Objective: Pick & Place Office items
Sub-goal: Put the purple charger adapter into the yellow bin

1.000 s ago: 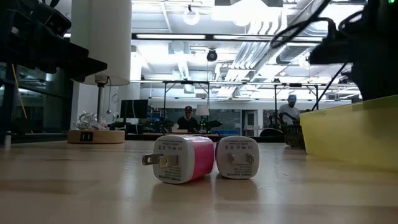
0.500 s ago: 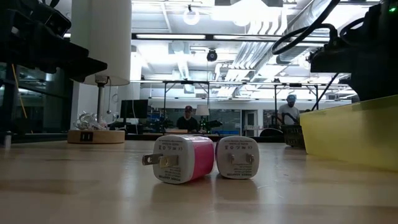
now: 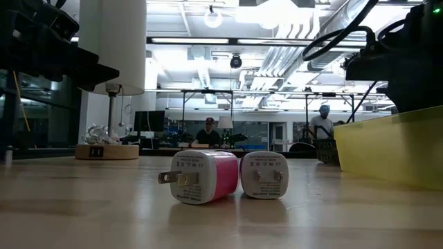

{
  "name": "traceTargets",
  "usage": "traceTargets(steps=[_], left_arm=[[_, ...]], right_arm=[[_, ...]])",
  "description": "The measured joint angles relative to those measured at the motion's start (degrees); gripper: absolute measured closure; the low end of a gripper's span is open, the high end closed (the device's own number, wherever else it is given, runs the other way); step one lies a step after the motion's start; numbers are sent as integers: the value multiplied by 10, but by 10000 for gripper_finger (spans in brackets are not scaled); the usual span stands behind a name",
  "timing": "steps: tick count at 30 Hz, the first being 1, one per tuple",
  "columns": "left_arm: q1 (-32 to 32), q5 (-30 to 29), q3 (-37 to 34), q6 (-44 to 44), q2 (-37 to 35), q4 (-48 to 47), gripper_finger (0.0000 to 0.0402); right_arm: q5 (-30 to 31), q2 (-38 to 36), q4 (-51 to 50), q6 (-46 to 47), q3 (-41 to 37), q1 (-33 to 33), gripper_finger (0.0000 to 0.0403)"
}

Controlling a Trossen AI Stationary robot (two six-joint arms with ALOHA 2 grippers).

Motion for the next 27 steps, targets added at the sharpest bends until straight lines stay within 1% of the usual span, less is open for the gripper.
traceTargets(steps=[3, 6, 12, 17, 24, 27], left_arm=[[0, 0, 0, 0, 0, 0, 109], [0, 0, 0, 0, 0, 0, 109], [0, 0, 0, 0, 0, 0, 109], [0, 0, 0, 0, 0, 0, 109], [0, 0, 0, 0, 0, 0, 109], [0, 0, 0, 0, 0, 0, 109]], right_arm=[[0, -3, -17, 0, 0, 0, 229], [9, -26, -40, 7, 0, 1, 229], [78, -87, -53, 10, 1, 11, 229], [116, -120, -67, 10, 1, 17, 229], [128, -125, -76, 6, 1, 19, 229], [160, -125, -58, -28, 1, 14, 229]])
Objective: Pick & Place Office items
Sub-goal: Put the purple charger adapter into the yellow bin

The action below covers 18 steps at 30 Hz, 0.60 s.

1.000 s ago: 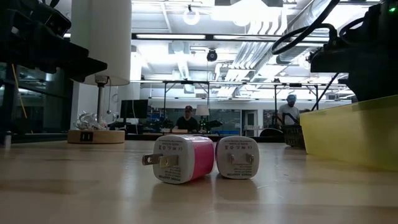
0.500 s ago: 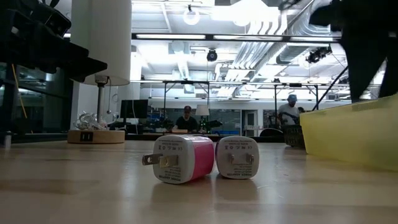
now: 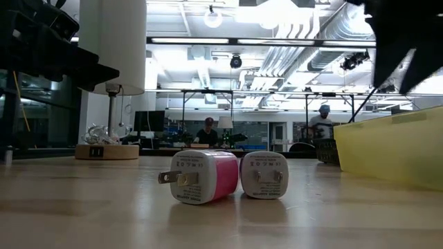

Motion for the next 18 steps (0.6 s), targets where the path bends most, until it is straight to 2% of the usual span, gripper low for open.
traceTargets(steps=[6, 13, 18], left_arm=[[0, 0, 0, 0, 0, 0, 109], [0, 0, 0, 0, 0, 0, 109], [0, 0, 0, 0, 0, 0, 109]], right_arm=[[70, 0, 96, -137, 0, -31, 229], [71, 0, 256, -377, 0, -84, 229], [56, 0, 387, -617, 0, -101, 229]])
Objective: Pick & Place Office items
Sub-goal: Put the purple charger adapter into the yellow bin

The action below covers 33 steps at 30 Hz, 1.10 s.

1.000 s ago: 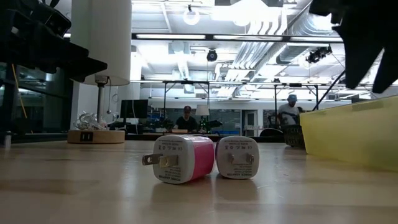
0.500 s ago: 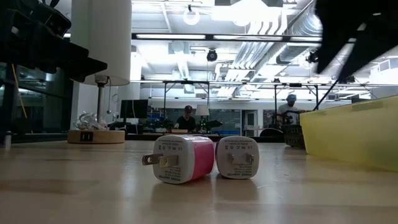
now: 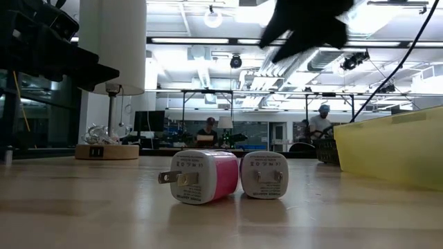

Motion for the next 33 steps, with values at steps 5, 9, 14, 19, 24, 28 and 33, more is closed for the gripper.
traceTargets(steps=[5, 9, 14, 19, 24, 28, 33], left_arm=[[0, 0, 0, 0, 0, 0, 109], [0, 0, 0, 0, 0, 0, 109], [0, 0, 0, 0, 0, 0, 109], [0, 0, 0, 0, 0, 0, 109], [0, 0, 0, 0, 0, 0, 109], [0, 0, 0, 0, 0, 0, 109], [0, 0, 0, 0, 0, 2, 109]], right_arm=[[-21, 0, 85, -186, 0, -1, 229], [-62, 0, 118, -270, 0, -1, 229], [-67, 0, 134, -319, 0, 0, 229], [-68, 0, 163, -320, 0, 0, 229], [-82, 7, 165, -320, 0, 0, 229], [-95, 28, 169, -318, -1, 0, 229], [-116, 59, 194, -316, 0, 0, 229]])
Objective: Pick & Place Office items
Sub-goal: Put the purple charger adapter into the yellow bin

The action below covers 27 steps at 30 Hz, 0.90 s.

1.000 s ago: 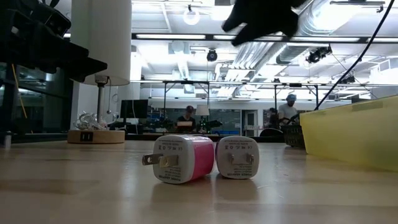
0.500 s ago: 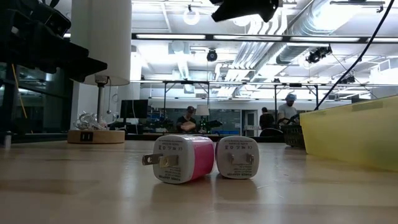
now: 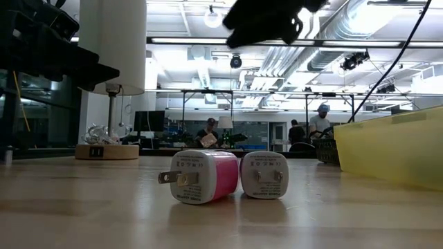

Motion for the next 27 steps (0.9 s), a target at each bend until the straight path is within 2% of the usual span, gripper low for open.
traceTargets(steps=[12, 18, 27], left_arm=[[0, 0, 0, 0, 0, 1, 109], [0, 0, 0, 0, 0, 0, 109], [0, 0, 0, 0, 0, 1, 109]], right_arm=[[-9, 43, 18, 2, 0, 28, 229], [-4, 51, 15, 36, 0, 46, 229], [16, 101, 24, 83, 0, 56, 229]])
